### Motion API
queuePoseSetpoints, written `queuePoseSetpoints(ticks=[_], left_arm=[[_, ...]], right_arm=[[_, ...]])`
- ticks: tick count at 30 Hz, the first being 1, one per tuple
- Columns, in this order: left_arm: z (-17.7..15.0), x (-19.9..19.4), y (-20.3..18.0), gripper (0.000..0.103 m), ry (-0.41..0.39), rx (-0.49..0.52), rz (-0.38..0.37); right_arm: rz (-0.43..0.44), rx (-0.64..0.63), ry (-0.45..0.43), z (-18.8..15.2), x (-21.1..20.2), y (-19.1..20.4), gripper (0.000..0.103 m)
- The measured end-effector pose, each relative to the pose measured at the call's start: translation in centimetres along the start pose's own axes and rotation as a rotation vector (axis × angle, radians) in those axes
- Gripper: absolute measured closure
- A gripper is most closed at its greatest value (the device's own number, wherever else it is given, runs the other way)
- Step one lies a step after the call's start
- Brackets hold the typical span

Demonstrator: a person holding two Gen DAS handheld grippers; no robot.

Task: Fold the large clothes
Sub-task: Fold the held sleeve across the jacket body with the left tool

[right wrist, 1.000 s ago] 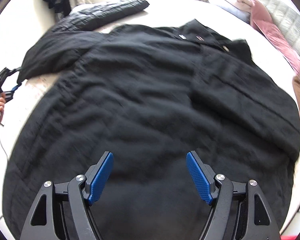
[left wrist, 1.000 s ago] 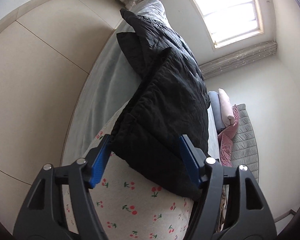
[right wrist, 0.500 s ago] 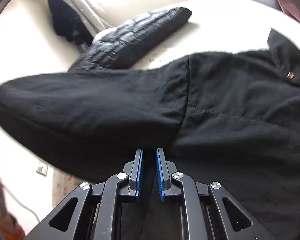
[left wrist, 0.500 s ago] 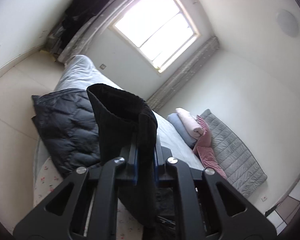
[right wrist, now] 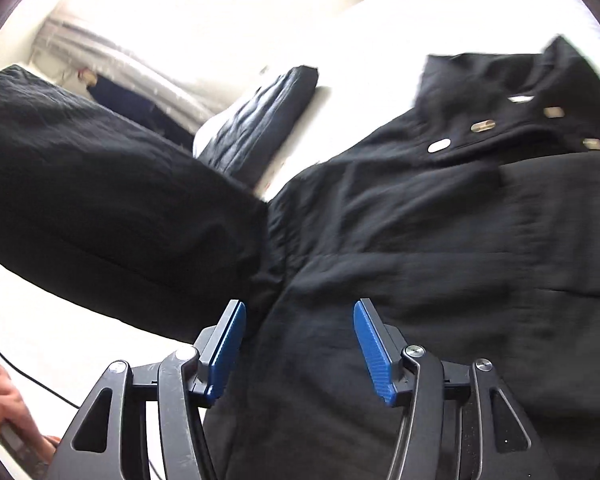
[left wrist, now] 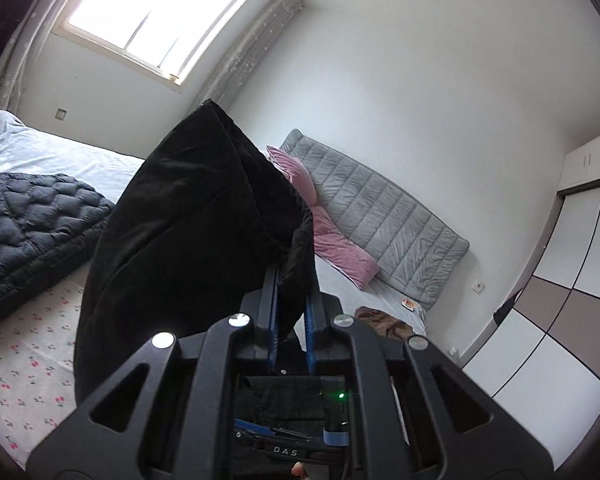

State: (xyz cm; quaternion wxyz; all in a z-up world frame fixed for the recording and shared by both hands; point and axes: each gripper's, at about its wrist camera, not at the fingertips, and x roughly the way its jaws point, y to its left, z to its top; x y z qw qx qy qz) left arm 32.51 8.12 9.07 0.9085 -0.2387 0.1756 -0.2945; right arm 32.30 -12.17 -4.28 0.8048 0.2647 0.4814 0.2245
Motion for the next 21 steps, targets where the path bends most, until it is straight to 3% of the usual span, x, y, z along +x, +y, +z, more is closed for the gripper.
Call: queuePoseSetpoints(ticks=[4, 5, 7, 9, 12, 15, 18, 21], left_arm=[[-4.3, 5.8, -3.8, 0.090, 0.143, 0.017, -0.051], [-5.7, 7.2, -4.8, 0.089, 0.213, 0.027, -0.085], [-9.0, 9.9, -6.2, 0.072, 0.425, 0.058, -0.163], [-11.0, 10.2, -6.8, 0.070, 0.509, 0.118, -0.159], [-10.9, 8.2, -4.8, 0.051, 0.454, 0.187, -0.081], [-8.9, 7.1, 0.4, 0.051, 0.439, 0.123, 0.015], [-7.7, 5.8, 5.9, 0.056, 0.425, 0.061, 0.128], [-8.6, 4.9, 9.6, 0.058, 0.417, 0.018, 0.202]], right_arm=[[-0.051, 0.068, -0.087, 0.3, -6.4, -5.1, 0.043], [-0.062, 0.088, -0.102, 0.4, -7.7, -6.2, 0.043], [-0.082, 0.143, -0.132, 0.3, -10.1, -9.2, 0.041], [-0.100, 0.206, -0.167, -0.1, -12.5, -12.3, 0.039], [-0.112, 0.292, -0.206, -0.8, -15.4, -16.4, 0.038], [-0.049, 0.340, -0.232, -1.1, -16.3, -18.5, 0.038], [-0.006, 0.313, -0.216, -0.9, -14.9, -18.0, 0.038], [-0.046, 0.255, -0.139, -0.2, -11.1, -16.4, 0.041]])
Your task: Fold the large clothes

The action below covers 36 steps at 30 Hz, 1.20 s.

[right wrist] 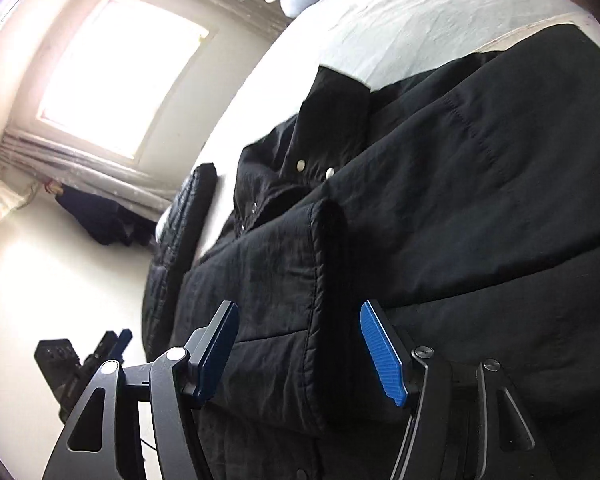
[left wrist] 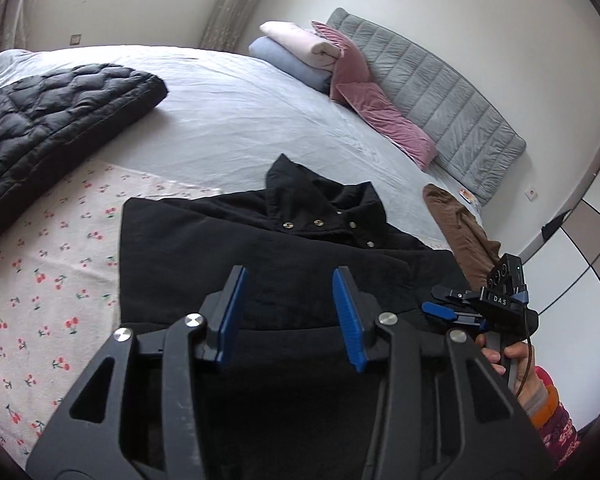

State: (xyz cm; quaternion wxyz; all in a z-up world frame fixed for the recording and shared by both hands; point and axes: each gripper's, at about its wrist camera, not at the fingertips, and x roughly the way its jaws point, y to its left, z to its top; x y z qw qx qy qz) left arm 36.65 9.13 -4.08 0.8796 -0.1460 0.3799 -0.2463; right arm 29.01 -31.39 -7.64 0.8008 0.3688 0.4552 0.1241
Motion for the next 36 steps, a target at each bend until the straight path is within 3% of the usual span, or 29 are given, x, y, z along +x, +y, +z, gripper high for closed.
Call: queuePoseSetpoints(ticks=[1, 2, 3, 5, 7, 10, 13, 14, 15, 17, 22, 27, 36], left_arm=[[-0.3, 0.5, 0.5, 0.058, 0.004, -0.006, 0.016], [-0.6, 1.0, 1.1, 0.058, 0.009, -0.006, 0.029], [-0.9, 1.5, 1.4, 0.058, 0.015, -0.002, 0.038], [-1.4, 2.3, 1.7, 0.058, 0.023, 0.008, 0.031], [-1.6, 3.0, 1.6, 0.059, 0.029, 0.016, 0.009], [-2.6, 4.6, 1.7, 0.058, 0.047, 0.017, -0.040], [-4.9, 8.1, 1.8, 0.058, 0.140, 0.047, 0.008], [-5.7, 8.9, 1.7, 0.058, 0.146, 0.081, 0.034], [-6.1, 9.0, 1.4, 0.057, 0.134, 0.103, 0.046], [-5.8, 8.5, 0.8, 0.054, 0.136, 0.112, 0.055], [-5.4, 5.6, -1.0, 0.030, 0.181, 0.100, 0.089], [-6.2, 0.2, -3.3, 0.022, 0.172, 0.097, 0.124], [-11.1, -10.7, -6.5, 0.012, 0.174, 0.129, 0.164]], right_arm=[[-0.036, -0.026, 0.014, -0.3, 1.2, 0.7, 0.044], [-0.082, -0.048, 0.020, -0.5, 2.4, 1.3, 0.058], [-0.141, -0.075, 0.016, -0.6, 3.2, 2.0, 0.092], [-0.198, -0.137, -0.018, -0.7, 3.4, 3.8, 0.095], [-0.195, -0.220, -0.105, -0.6, 2.0, 5.7, 0.096], [-0.283, -0.240, -0.187, 0.1, 0.6, 6.4, 0.096], [-0.411, -0.249, -0.094, 0.1, 2.7, 4.9, 0.081], [-0.453, -0.268, -0.055, -0.2, 3.4, 4.3, 0.069], [-0.479, -0.296, -0.050, -0.6, 3.6, 3.9, 0.058], [-0.484, -0.328, -0.084, -1.4, 2.5, 3.3, 0.049], [-0.379, -0.283, -0.043, -2.7, -2.5, 2.7, 0.047], [-0.400, -0.361, -0.074, -5.3, -9.0, 4.5, 0.035], [-0.446, -0.460, -0.109, -14.1, -22.3, 3.4, 0.022]])
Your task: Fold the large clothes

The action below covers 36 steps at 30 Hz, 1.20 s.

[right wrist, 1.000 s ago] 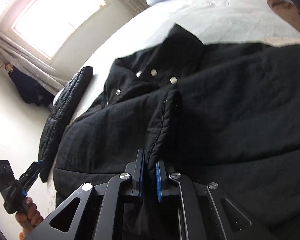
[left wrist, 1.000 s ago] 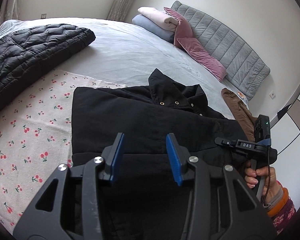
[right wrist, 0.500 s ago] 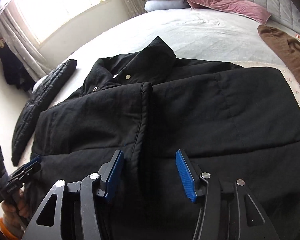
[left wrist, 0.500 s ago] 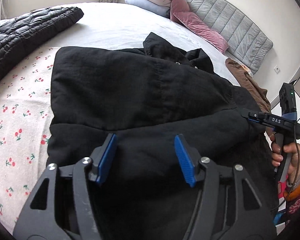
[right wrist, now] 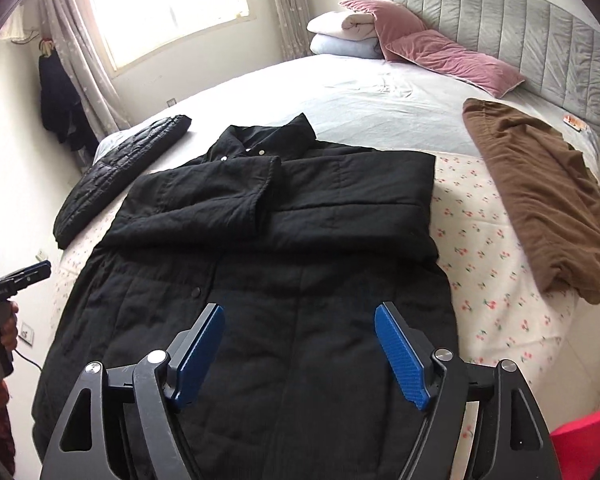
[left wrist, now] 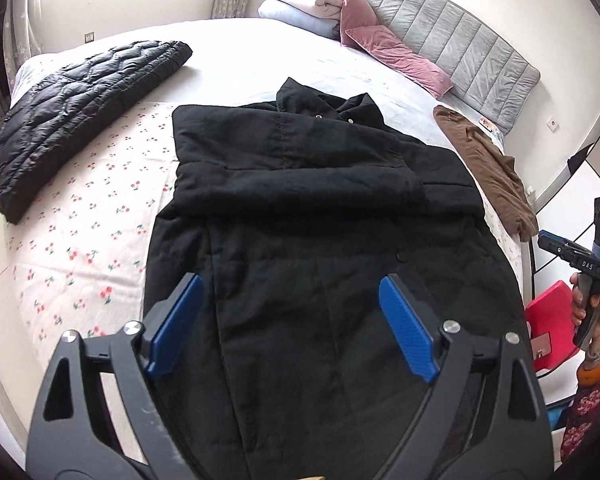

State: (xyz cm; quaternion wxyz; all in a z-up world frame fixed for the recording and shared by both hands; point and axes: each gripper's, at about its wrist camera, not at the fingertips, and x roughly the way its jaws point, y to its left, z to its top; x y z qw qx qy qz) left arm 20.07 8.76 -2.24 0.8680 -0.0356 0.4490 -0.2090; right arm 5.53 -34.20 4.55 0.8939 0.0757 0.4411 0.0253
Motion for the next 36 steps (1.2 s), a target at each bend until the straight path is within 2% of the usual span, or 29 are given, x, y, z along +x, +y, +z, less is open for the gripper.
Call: queuePoseSetpoints(ticks=[5, 10, 13, 17, 22, 27, 30, 36], left_arm=[[-4.1, -3.8, 0.1, 0.012, 0.004, 0.017, 0.027], [-8.4, -5.9, 2.1, 0.011, 0.020, -0.040, 0.006], [-10.8, -5.8, 3.9, 0.011, 0.062, -0.094, -0.016], [-13.6, -5.1, 6.1, 0.012, 0.135, -0.180, -0.045], [-16.9, -4.6, 7.1, 0.012, 0.173, -0.239, -0.141], [-19.2, -3.7, 6.8, 0.012, 0.221, -0.253, -0.220], [-19.9, -3.8, 6.0, 0.013, 0.219, -0.241, -0.229], [-20.4, -4.4, 4.9, 0.024, 0.223, -0.233, -0.251]], right_arm=[[0.004, 0.025, 0.005, -5.3, -3.4, -2.7, 0.021], [0.026, 0.110, 0.013, -10.3, -4.7, -5.5, 0.021], [0.057, 0.158, 0.015, -13.2, -5.0, -6.7, 0.021], [0.041, 0.194, 0.033, -16.8, -5.1, -7.9, 0.021], [0.037, 0.287, 0.053, -20.9, -4.7, -9.8, 0.021], [0.069, 0.385, 0.065, -23.3, -3.8, -10.9, 0.021], [0.096, 0.405, 0.055, -24.1, -2.9, -10.6, 0.021], [0.119, 0.426, 0.057, -24.6, -1.4, -10.7, 0.021]])
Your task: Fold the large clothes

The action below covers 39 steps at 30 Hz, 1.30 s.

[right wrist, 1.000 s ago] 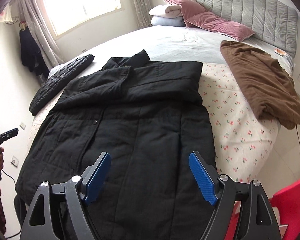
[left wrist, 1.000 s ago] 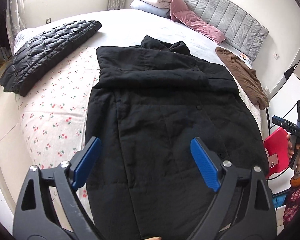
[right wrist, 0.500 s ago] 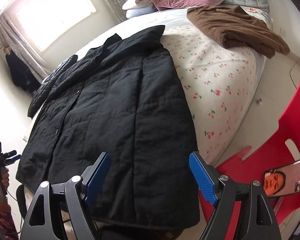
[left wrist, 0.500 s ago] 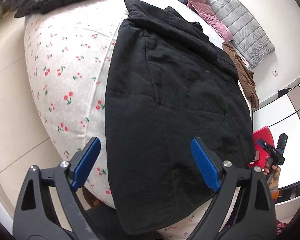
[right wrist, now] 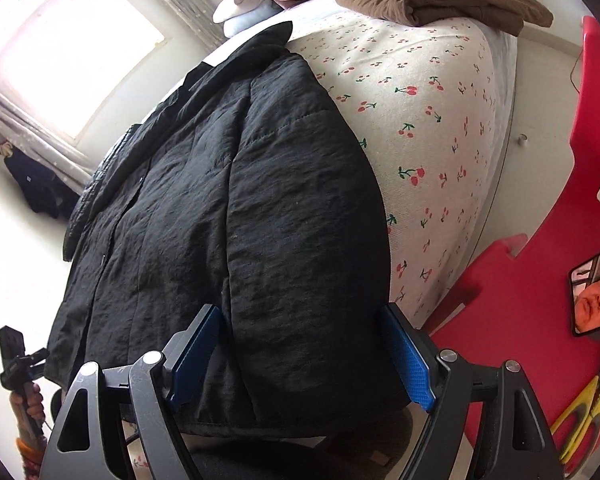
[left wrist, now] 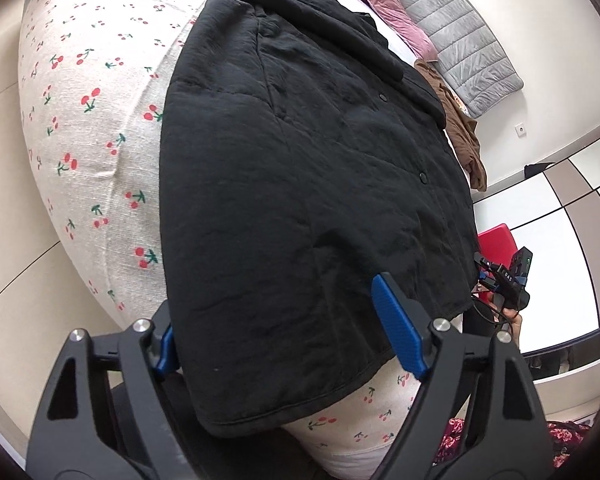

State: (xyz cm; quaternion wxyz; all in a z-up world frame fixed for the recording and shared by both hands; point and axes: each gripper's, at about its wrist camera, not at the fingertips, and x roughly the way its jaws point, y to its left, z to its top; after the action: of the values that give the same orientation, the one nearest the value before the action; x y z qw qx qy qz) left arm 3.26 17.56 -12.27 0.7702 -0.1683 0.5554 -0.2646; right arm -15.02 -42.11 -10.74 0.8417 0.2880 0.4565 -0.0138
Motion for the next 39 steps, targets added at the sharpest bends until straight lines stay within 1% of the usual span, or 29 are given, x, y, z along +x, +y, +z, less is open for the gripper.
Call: queuePoseSetpoints(ticks=[5, 7, 8, 10, 11, 12, 13, 14, 15, 16, 17, 18, 19, 20, 21, 25, 30, 32, 36, 39], left_arm=[[-0.5, -0.1, -0.5, 0.035, 0.009, 0.006, 0.011], [-0.6, -0.2, -0.6, 0.042, 0.014, 0.004, 0.015], [-0.7, -0.3, -0.7, 0.044, 0.014, 0.001, 0.020], [-0.7, -0.5, -0.9, 0.053, 0.013, -0.004, 0.024], [-0.7, -0.6, -0.9, 0.055, 0.010, -0.005, 0.025], [-0.6, -0.7, -1.0, 0.060, 0.008, -0.005, 0.027], [-0.6, -0.8, -1.2, 0.066, 0.003, -0.002, 0.029], [-0.5, -0.9, -1.4, 0.069, -0.002, 0.002, 0.032], [-0.4, -1.0, -1.6, 0.074, -0.007, 0.008, 0.036], [-0.3, -1.2, -1.9, 0.080, -0.014, 0.014, 0.040], [-0.2, -1.3, -2.2, 0.082, -0.021, 0.018, 0.044], [-0.2, -1.5, -2.4, 0.088, -0.032, 0.018, 0.043], [-0.1, -1.7, -2.6, 0.091, -0.045, 0.015, 0.037], [0.0, -2.0, -2.8, 0.092, -0.061, 0.009, 0.025], [0.0, -2.3, -3.0, 0.093, -0.079, 0.007, 0.012], [0.6, -3.5, -4.2, 0.094, -0.143, 0.017, -0.037], [2.1, -4.7, -5.9, 0.095, -0.201, 0.041, -0.073], [3.0, -5.2, -6.4, 0.095, -0.223, 0.048, -0.090], [5.4, -6.6, -7.4, 0.095, -0.285, 0.078, -0.099], [7.6, -7.6, -8.0, 0.095, -0.333, 0.100, -0.089]], right_arm=[[0.043, 0.029, 0.001, 0.0, 0.6, -0.8, 0.021], [0.063, 0.042, 0.004, 0.0, 0.7, -1.2, 0.021], [0.073, 0.050, 0.004, -0.1, 0.7, -1.3, 0.021], [0.084, 0.060, -0.001, -0.2, 0.7, -1.6, 0.021], [0.085, 0.062, -0.006, -0.3, 0.6, -1.6, 0.025], [0.091, 0.061, -0.008, -0.4, 0.5, -1.5, 0.035], [0.102, 0.056, -0.010, -0.4, 0.3, -1.4, 0.039], [0.103, 0.050, -0.017, -0.5, 0.1, -1.2, 0.046], [0.099, 0.041, -0.022, -0.5, -0.2, -1.0, 0.055], [0.097, 0.030, -0.028, -0.6, -0.4, -0.8, 0.058], [0.094, 0.023, -0.036, -0.6, -0.8, -0.5, 0.066], [0.096, 0.017, -0.044, -0.7, -1.1, -0.3, 0.074], [0.102, 0.014, -0.055, -0.7, -1.4, -0.1, 0.077], [0.109, 0.012, -0.067, -0.7, -1.8, 0.2, 0.081], [0.108, 0.006, -0.080, -0.8, -2.1, 0.5, 0.083], [0.106, -0.013, -0.136, -0.4, -3.7, 1.8, 0.086], [0.138, -0.050, -0.220, 0.7, -5.9, 3.9, 0.087], [0.146, -0.076, -0.248, 1.5, -6.6, 4.9, 0.087], [0.161, -0.119, -0.308, 3.9, -7.8, 6.8, 0.088], [0.165, -0.135, -0.369, 6.2, -8.5, 8.0, 0.088]])
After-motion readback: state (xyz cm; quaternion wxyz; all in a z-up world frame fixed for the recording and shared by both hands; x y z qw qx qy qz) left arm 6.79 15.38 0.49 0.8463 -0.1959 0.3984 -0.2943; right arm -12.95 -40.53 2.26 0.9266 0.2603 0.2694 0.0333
